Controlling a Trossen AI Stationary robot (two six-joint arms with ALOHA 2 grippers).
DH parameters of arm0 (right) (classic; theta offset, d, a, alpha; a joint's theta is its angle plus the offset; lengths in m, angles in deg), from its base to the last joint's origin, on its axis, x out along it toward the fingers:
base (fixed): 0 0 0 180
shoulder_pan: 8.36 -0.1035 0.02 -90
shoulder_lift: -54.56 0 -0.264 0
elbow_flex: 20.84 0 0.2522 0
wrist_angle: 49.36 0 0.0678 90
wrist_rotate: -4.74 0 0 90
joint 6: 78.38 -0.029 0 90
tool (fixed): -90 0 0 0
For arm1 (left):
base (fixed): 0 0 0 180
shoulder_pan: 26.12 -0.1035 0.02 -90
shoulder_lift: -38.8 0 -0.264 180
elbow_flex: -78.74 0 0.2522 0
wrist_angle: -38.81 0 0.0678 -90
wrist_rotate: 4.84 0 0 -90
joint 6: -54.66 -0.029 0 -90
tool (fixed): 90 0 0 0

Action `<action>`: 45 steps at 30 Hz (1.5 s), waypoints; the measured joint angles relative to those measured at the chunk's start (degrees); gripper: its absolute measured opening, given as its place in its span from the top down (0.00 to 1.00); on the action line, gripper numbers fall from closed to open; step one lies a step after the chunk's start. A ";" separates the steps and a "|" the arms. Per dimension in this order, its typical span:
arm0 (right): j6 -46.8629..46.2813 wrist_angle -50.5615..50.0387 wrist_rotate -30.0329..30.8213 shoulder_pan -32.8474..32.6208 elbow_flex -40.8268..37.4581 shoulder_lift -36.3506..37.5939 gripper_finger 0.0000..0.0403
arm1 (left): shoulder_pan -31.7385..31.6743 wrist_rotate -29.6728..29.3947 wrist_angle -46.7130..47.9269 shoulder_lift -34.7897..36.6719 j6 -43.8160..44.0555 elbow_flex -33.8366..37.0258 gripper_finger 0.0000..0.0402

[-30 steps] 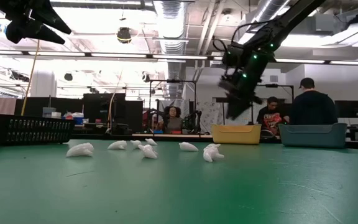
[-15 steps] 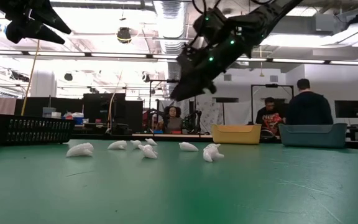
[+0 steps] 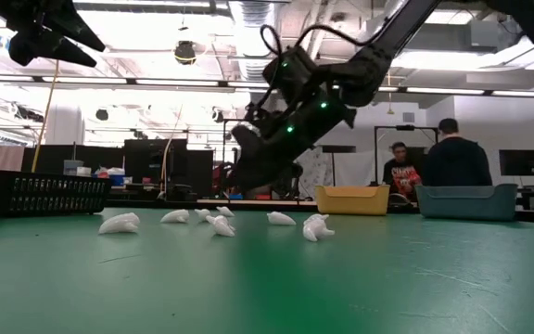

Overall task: Sort Halloween decoration
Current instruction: Put the white ghost toy into the light orange bin

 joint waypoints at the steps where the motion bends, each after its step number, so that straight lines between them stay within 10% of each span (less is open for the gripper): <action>1: -0.03 0.10 0.02 0.01 0.93 -0.88 0.48 | -0.02 0.16 0.02 0.00 0.00 0.00 0.50; 16: -2.21 -10.69 7.57 -0.30 13.52 -11.44 0.46 | 0.00 1.65 1.30 0.00 0.02 0.00 0.50; 34: -5.54 -15.26 11.02 -2.83 13.41 -10.65 0.93 | -0.02 2.60 1.65 0.00 -1.40 0.00 0.50; 45: -7.37 -16.47 7.96 -0.79 13.15 -3.48 0.94 | 0.00 2.62 1.54 0.00 -1.16 0.00 0.50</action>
